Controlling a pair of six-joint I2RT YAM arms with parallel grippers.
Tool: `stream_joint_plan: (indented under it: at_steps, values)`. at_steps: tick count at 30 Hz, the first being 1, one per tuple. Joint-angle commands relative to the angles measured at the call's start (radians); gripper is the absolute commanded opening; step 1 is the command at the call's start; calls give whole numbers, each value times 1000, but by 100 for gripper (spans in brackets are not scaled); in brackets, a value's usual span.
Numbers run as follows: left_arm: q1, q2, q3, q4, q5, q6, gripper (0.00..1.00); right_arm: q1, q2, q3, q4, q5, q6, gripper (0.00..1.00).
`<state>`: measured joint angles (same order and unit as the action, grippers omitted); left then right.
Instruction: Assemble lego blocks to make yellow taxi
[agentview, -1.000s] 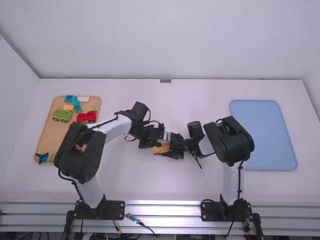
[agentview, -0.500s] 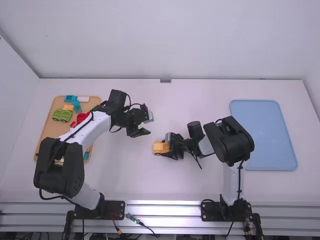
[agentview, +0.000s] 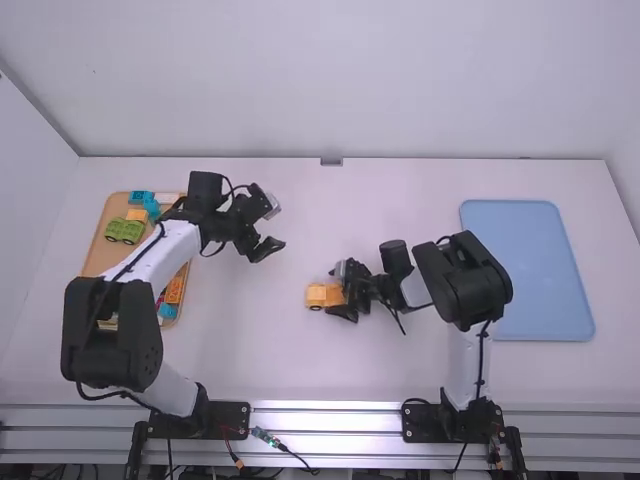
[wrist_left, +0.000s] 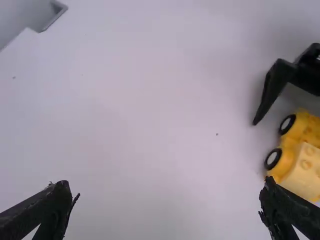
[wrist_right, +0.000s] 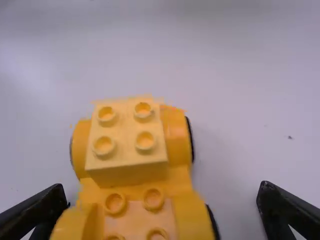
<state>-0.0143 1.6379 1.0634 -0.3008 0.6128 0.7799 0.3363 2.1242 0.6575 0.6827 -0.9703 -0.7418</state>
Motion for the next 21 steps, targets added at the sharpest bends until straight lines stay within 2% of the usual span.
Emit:
stream_joint_plan:
  at_steps: [1, 5, 8, 13, 21]
  values:
    - [8, -8, 10, 0, -30, -43, 99, -25, 9, -2, -41, 63, 53, 100]
    - [8, -8, 11, 25, -86, -103, 99, -43, -32, -2, -146, 71, -3, 100]
    - [10, -8, 11, 60, -139, -168, 99, -43, -87, -2, -246, 140, -37, 100]
    - [6, -8, 17, 104, -200, -270, 99, -10, -198, -2, -415, 328, -71, 100]
    - [51, -7, 150, 1, -328, -426, 99, 32, -358, -2, -563, 608, 24, 100]
